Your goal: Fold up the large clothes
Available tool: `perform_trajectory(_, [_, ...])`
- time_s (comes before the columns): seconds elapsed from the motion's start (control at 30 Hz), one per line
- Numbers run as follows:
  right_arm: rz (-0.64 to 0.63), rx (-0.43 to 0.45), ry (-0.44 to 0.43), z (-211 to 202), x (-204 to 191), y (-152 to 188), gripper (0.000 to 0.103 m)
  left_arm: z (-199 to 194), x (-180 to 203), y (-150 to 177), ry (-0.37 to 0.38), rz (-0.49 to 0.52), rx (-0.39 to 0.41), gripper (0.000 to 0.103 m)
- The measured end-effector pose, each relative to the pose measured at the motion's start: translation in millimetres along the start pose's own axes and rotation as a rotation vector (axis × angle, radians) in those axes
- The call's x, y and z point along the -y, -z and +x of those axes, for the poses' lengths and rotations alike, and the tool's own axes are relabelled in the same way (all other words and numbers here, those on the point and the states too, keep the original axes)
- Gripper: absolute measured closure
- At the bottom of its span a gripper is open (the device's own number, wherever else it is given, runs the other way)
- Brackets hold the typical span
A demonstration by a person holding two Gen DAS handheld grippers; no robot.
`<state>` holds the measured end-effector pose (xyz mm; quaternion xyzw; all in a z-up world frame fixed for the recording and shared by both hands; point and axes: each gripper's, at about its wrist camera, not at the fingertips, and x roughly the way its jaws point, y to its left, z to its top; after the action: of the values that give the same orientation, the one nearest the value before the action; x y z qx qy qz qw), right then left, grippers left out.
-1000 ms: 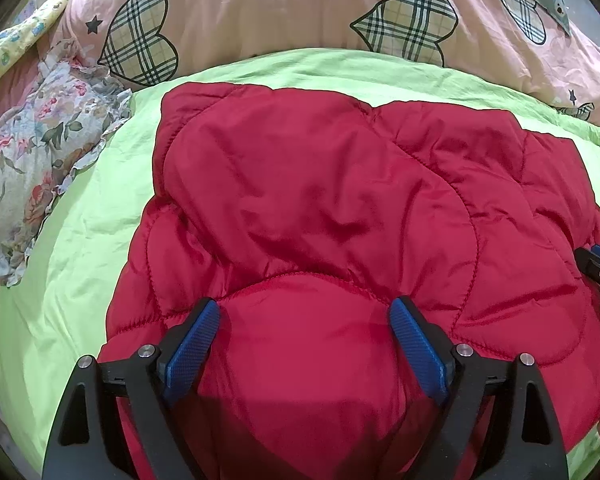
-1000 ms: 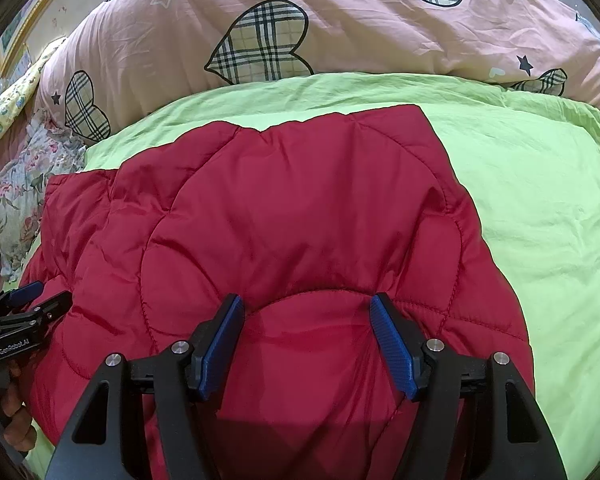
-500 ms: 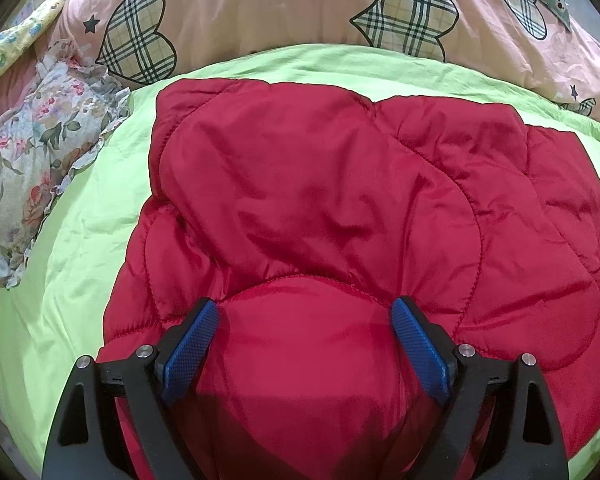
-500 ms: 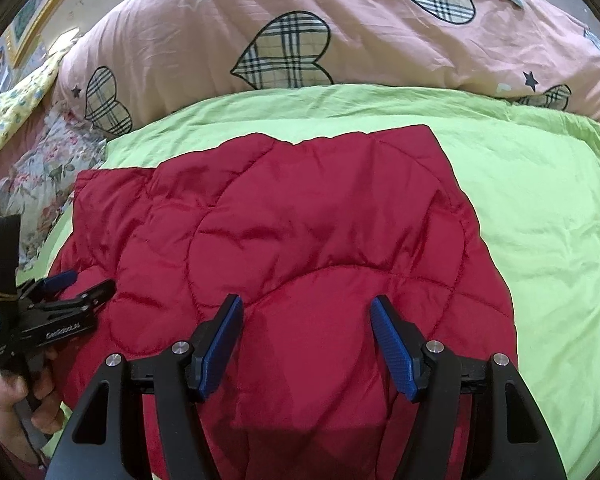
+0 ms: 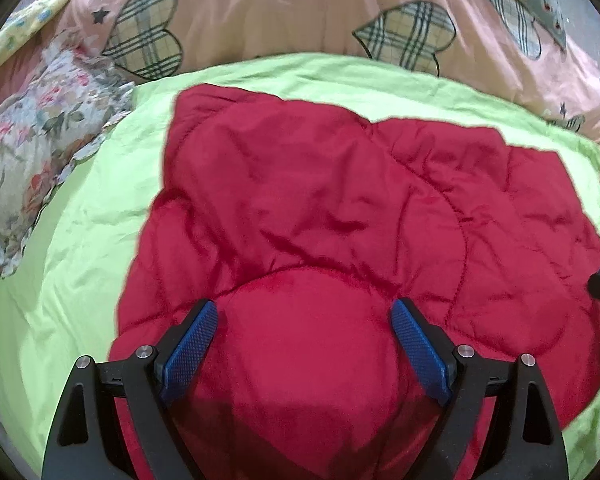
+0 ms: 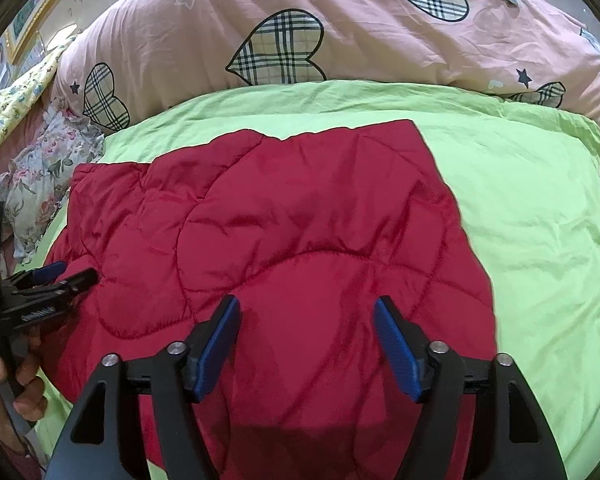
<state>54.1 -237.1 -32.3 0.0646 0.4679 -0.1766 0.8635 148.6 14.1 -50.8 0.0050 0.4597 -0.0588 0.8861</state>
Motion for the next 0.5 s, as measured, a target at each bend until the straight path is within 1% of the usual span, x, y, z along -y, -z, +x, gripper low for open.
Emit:
perform_trajectory(0.07, [0.001, 0.009, 0.006, -6.7, 4.1, 2.8, 0.027, -13.2, -8.5, 3.9, 0.003, -0.032, 0.018, 0.013])
perform_trajectory(0.13, [0.007, 0.026, 0.02, -15.9, 11.4, 5.0, 0.026, -26.9, -20.8, 9.4, -0.028, -0.067, 0.046, 0.013])
perform_trajectory(0.2, [0.02, 0.053, 0.046, -25.8, 20.9, 6.2, 0.019, -38.6, -37.4, 15.7, -0.059, -0.117, 0.071, 0.013])
perform_trajectory(0.23, [0.027, 0.068, 0.06, -30.4, 25.4, 7.1, 0.016, -42.0, -43.5, 19.3, -0.065, -0.141, 0.076, 0.012])
perform_trajectory(0.27, [0.034, 0.079, 0.072, -33.3, 29.7, 7.5, 0.011, -43.5, -52.3, 22.2, -0.067, -0.167, 0.074, 0.011])
perform_trajectory(0.3, [0.045, 0.085, 0.087, -35.9, 34.9, 8.6, 0.008, -40.7, -62.5, 25.7, -0.061, -0.193, 0.055, 0.011])
perform_trajectory(0.33, [0.056, 0.08, 0.098, -35.9, 40.0, 9.6, 0.007, -37.6, -65.2, 27.4, -0.055, -0.203, 0.04, 0.011])
perform_trajectory(0.37, [0.065, 0.06, 0.101, -32.7, 44.7, 10.9, 0.007, -30.1, -70.2, 30.6, -0.035, -0.212, 0.004, 0.011])
perform_trajectory(0.43, [0.067, 0.023, 0.097, -24.2, 48.1, 13.4, 0.007, -18.6, -70.3, 37.5, -0.002, -0.214, -0.038, 0.011])
perform_trajectory(0.5, [0.056, -0.024, 0.097, -10.9, 46.6, 17.1, 0.007, -11.8, -71.1, 37.5, 0.023, -0.213, -0.047, 0.011])
